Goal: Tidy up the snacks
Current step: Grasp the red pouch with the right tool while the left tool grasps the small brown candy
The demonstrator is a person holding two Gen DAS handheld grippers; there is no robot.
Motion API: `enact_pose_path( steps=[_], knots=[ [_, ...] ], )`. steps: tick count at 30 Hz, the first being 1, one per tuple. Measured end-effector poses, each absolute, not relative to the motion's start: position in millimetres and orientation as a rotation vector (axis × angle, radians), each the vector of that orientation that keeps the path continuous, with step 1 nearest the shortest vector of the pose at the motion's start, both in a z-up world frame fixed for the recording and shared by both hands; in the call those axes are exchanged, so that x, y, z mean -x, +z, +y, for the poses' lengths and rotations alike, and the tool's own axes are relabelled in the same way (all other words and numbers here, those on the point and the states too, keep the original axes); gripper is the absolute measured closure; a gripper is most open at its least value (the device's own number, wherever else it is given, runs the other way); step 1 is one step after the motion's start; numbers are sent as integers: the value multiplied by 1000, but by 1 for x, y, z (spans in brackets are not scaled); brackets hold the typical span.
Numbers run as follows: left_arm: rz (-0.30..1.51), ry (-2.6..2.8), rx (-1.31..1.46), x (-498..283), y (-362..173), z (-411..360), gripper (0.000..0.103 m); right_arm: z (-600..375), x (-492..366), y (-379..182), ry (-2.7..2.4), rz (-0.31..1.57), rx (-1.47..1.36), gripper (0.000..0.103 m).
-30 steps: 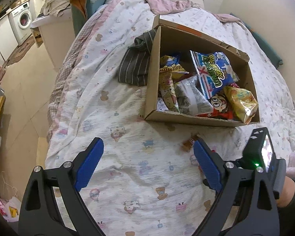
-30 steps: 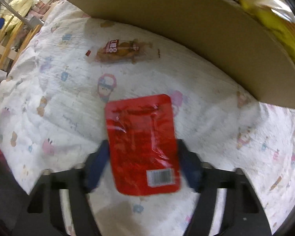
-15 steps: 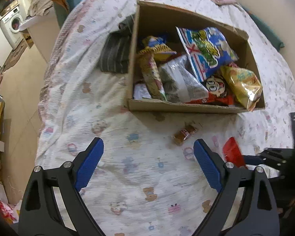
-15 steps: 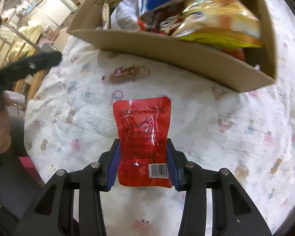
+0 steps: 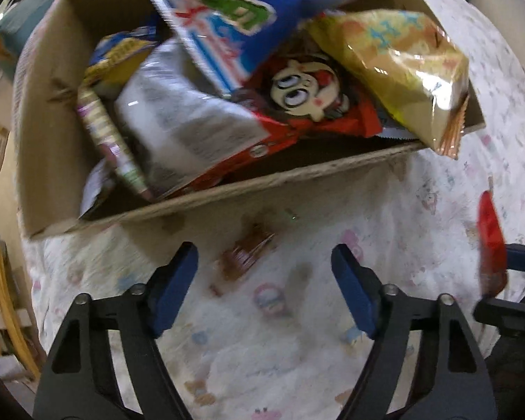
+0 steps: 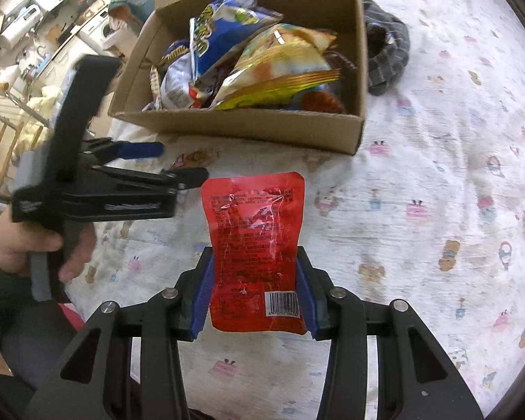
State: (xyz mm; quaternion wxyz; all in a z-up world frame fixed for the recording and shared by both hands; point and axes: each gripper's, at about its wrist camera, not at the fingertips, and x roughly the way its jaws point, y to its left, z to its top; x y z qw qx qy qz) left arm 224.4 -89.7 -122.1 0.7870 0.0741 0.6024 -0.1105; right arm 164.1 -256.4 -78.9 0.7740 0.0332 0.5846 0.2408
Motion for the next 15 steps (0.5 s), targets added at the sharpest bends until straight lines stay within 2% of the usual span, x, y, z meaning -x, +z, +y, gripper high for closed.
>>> enact_pose_path(
  steps=[3,6,8,12,15],
  knots=[
    [1296,-231,-186,-230,-127,-95,42,-265,-163,-76,518,1256,-90,58],
    [1307,-208,-187,-235,-132,-95,60,-270,-162,-73,519,1251,-94,58],
    [1324,-203,-185,-235,-136,-93,82,-268,-161,-74,521,1250,-90,58],
    [1341,-225,-174,-231,-137,-89,88,-262,-161,-75,531,1250,-76,58],
    [1354,-252,-154,-220,-135,-88,89,-256,-160,-73,538,1242,-68,58]
  ],
)
